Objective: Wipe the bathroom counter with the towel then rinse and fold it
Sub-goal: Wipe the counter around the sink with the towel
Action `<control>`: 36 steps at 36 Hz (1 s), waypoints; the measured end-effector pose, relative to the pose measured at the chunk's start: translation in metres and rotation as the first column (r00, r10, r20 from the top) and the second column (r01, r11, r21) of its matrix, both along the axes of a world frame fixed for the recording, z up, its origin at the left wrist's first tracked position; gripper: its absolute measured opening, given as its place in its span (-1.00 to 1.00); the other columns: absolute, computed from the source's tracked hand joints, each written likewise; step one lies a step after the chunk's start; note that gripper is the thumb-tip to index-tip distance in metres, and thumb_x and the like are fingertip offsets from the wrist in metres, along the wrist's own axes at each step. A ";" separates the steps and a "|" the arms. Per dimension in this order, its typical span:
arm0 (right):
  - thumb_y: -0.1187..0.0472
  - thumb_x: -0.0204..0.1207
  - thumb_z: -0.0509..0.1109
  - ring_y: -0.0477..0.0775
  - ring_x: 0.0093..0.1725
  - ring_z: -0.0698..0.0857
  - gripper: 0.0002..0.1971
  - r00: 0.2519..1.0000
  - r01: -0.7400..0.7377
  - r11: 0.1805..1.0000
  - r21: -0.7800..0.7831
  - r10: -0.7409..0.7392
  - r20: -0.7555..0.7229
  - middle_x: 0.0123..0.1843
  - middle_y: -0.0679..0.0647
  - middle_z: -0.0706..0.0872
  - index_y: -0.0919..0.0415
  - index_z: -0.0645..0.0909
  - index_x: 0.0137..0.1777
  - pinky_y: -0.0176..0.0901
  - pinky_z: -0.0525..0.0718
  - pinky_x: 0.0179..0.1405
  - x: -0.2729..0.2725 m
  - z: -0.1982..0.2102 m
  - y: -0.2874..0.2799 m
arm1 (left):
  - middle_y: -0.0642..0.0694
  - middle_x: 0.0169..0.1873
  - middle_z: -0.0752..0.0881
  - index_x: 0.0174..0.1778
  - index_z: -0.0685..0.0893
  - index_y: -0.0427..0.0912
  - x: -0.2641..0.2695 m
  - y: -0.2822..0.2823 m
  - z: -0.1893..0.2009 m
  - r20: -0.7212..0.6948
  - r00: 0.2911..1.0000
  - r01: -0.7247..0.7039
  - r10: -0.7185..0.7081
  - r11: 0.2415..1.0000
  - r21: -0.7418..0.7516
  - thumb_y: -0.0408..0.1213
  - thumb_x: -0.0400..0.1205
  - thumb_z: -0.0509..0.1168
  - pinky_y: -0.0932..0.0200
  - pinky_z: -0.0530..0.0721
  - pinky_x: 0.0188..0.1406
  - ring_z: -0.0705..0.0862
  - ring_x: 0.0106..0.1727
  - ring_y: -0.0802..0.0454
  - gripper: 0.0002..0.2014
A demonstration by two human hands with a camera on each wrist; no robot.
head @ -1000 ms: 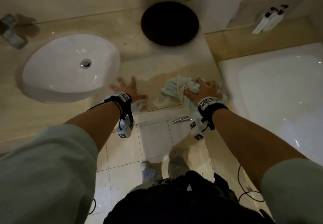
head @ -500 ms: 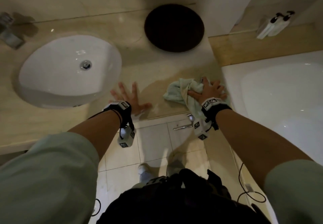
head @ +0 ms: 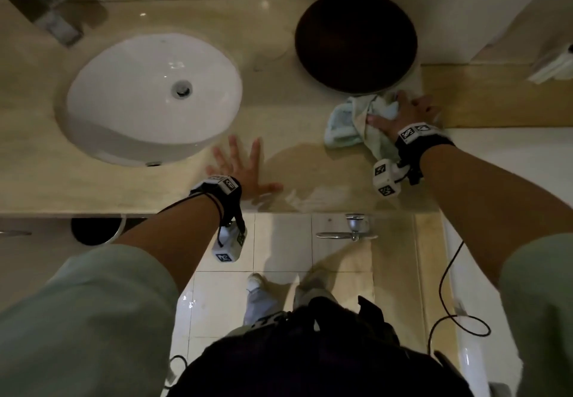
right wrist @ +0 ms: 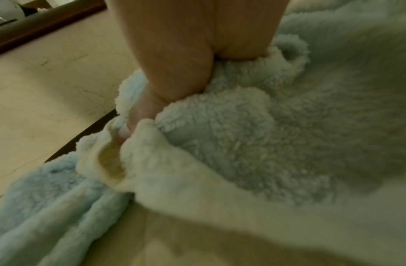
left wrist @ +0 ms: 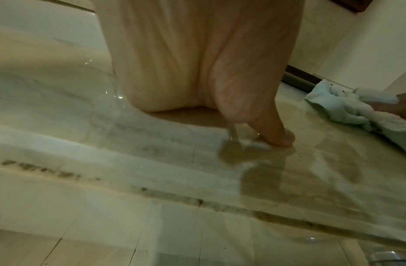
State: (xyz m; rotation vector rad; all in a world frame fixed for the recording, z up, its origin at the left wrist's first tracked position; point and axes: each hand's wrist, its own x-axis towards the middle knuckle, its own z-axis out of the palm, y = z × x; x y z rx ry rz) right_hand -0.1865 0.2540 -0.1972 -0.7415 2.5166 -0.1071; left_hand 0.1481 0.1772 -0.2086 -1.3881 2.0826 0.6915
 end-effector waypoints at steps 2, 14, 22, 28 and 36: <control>-0.55 0.10 0.39 0.54 0.60 0.01 0.09 1.000 -0.013 1.000 0.005 0.013 -0.008 0.64 0.31 0.02 -0.15 0.10 0.60 0.59 0.12 0.45 -0.006 0.001 -0.005 | -0.14 0.50 -0.65 0.46 -0.59 0.32 0.000 0.000 -0.001 0.000 1.000 0.004 -0.004 1.000 0.004 0.59 0.25 0.19 -0.67 -0.14 0.38 -0.53 0.50 -0.51 0.19; -0.55 0.11 0.37 0.45 0.63 -0.03 0.08 0.993 -0.092 0.994 -0.055 0.095 0.070 0.66 0.23 0.00 -0.21 0.10 0.63 0.44 0.08 0.56 -0.001 0.013 0.021 | -0.12 0.51 -0.63 0.47 -0.58 0.33 0.000 0.002 0.004 0.001 1.000 -0.004 0.004 1.000 -0.001 0.57 0.27 0.21 -0.67 -0.16 0.39 -0.53 0.50 -0.50 0.19; -0.55 0.12 0.38 0.43 0.55 0.15 0.01 1.000 -0.011 0.995 -0.102 0.011 -0.003 0.59 0.27 0.14 -0.29 0.18 0.60 0.35 0.09 0.53 0.049 0.011 0.077 | -0.14 0.53 -0.60 0.49 -0.57 0.29 0.002 0.002 0.013 0.041 0.997 0.064 -0.064 0.998 0.010 0.62 0.27 0.12 -0.63 -0.10 0.40 -0.46 0.53 -0.53 0.16; -0.53 0.15 0.40 0.36 0.41 0.33 -0.13 0.999 0.022 0.995 -0.102 -0.024 -0.023 0.43 0.17 0.32 -0.33 0.29 0.49 0.29 0.21 0.44 0.095 0.001 0.118 | -0.21 0.55 -0.56 0.52 -0.55 0.25 0.006 0.000 0.011 0.052 0.993 0.108 -0.108 0.994 -0.015 0.67 0.22 0.03 -0.60 -0.09 0.46 -0.41 0.54 -0.56 0.18; -0.50 0.14 0.44 0.32 0.44 0.28 -0.11 0.991 0.131 0.987 -0.093 -0.131 0.005 0.44 0.14 0.30 -0.33 0.28 0.50 0.31 0.19 0.46 0.118 -0.001 0.127 | -0.21 0.55 -0.55 0.54 -0.52 0.24 0.007 0.003 0.015 0.026 0.995 0.100 -0.100 0.995 -0.018 0.63 0.27 0.07 -0.58 -0.10 0.47 -0.42 0.53 -0.57 0.17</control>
